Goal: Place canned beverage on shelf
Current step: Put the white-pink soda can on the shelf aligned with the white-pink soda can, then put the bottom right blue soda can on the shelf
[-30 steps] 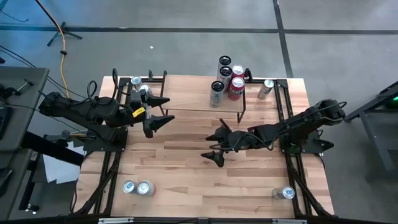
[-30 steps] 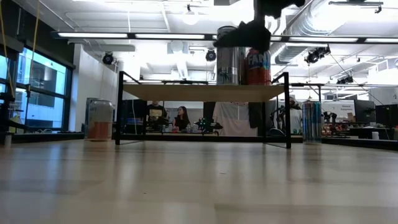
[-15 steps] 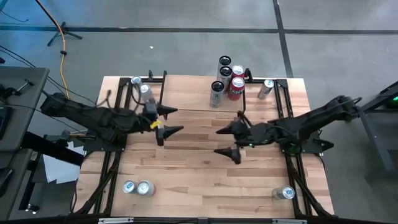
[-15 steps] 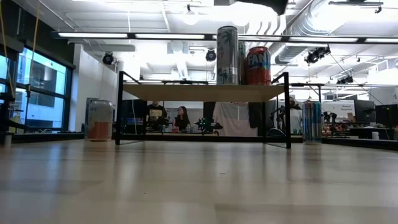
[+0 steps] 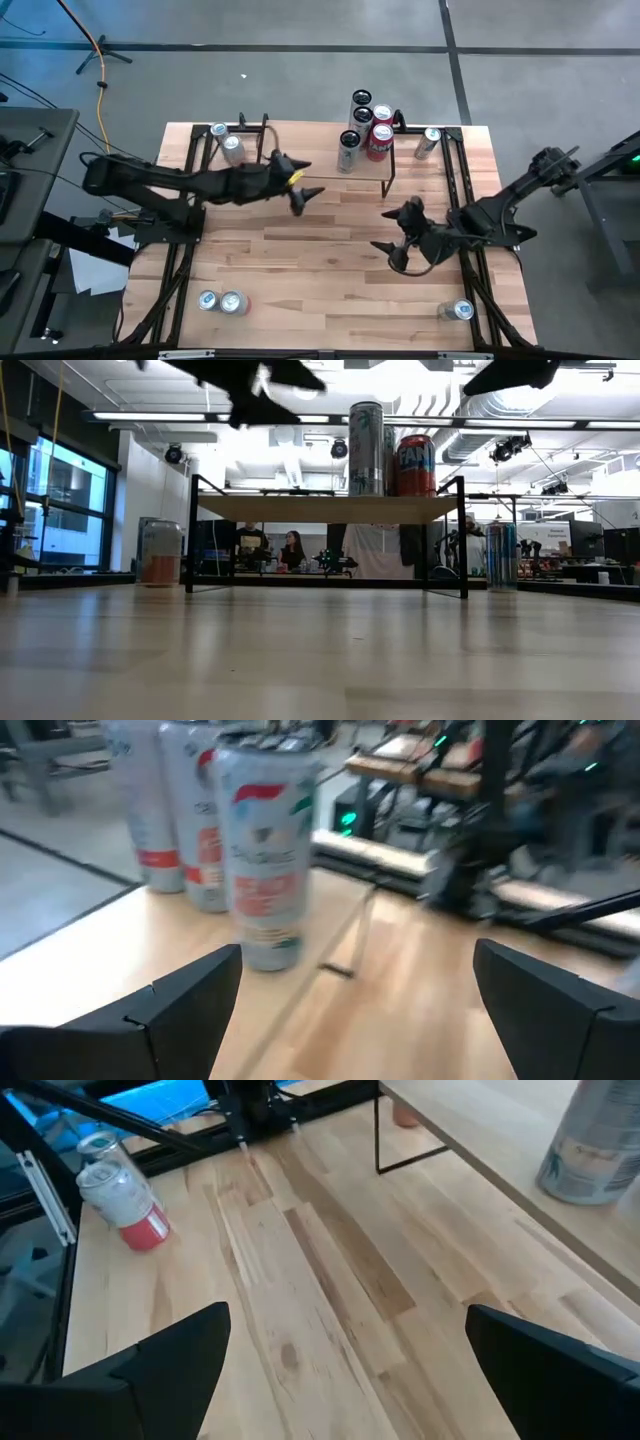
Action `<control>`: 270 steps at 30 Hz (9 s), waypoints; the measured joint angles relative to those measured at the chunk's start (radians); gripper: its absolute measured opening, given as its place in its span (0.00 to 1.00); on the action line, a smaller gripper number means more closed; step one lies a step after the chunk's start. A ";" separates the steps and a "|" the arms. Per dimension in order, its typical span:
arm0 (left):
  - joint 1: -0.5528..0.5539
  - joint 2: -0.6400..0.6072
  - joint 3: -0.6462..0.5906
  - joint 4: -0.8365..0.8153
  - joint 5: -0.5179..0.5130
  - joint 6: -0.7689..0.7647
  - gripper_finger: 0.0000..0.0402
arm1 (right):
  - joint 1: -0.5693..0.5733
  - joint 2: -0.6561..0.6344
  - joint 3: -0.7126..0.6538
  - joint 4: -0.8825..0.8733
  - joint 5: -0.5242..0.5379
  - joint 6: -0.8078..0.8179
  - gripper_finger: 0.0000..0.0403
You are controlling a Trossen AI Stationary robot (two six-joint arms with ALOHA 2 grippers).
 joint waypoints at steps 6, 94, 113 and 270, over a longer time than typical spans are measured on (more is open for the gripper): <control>0.101 0.125 0.043 0.013 0.027 0.034 0.79 | 0.053 0.000 0.000 -0.017 0.079 0.038 0.97; -0.295 -0.475 -0.065 -0.155 0.083 -0.047 0.00 | -0.103 0.002 0.000 0.609 -0.023 -0.279 0.97; -0.336 -0.488 -0.077 -0.145 0.072 0.052 0.00 | -0.103 0.002 0.000 0.613 -0.047 -0.275 0.97; -0.157 0.242 0.563 -0.776 0.448 0.096 0.32 | -0.292 0.451 0.709 -0.335 -0.509 -0.069 0.58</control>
